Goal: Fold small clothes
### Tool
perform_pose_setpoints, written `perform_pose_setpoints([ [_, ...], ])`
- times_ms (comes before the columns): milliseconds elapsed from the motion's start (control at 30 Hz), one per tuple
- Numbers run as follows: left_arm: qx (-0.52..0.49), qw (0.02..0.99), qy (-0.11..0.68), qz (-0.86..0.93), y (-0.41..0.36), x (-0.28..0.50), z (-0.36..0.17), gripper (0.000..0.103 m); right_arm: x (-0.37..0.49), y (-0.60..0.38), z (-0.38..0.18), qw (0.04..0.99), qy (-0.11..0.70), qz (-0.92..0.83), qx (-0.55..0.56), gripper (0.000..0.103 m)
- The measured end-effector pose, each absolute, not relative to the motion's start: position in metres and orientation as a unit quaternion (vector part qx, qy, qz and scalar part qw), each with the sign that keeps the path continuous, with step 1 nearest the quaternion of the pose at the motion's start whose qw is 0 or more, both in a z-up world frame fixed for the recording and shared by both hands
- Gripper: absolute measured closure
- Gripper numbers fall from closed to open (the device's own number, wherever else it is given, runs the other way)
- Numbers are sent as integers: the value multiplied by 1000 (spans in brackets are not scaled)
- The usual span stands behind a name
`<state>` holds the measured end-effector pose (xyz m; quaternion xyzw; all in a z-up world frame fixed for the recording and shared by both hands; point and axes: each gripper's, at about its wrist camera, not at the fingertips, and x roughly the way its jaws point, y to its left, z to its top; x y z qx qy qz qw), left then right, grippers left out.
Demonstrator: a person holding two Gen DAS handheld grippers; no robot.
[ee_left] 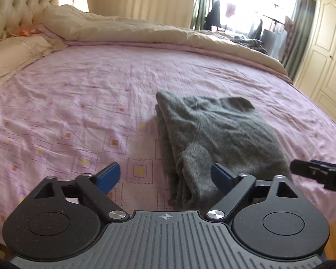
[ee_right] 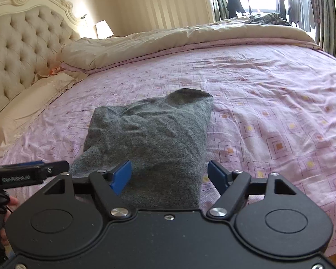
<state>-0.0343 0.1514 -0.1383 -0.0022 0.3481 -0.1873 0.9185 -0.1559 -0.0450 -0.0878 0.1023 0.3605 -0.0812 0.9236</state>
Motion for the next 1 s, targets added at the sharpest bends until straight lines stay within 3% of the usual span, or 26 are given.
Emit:
perform_pose_setpoints([
  [100, 2, 920, 351, -177, 148, -41, -128, 0, -156, -41, -81, 924, 360, -83, 96, 14],
  [233, 8, 916, 364, -167, 143, -45, -120, 0, -156, -41, -72, 922, 364, -84, 105, 0],
  [1000, 25, 888, 438, -138, 111, -46, -105, 1, -143, -58, -60, 868, 447, -171, 133, 0],
])
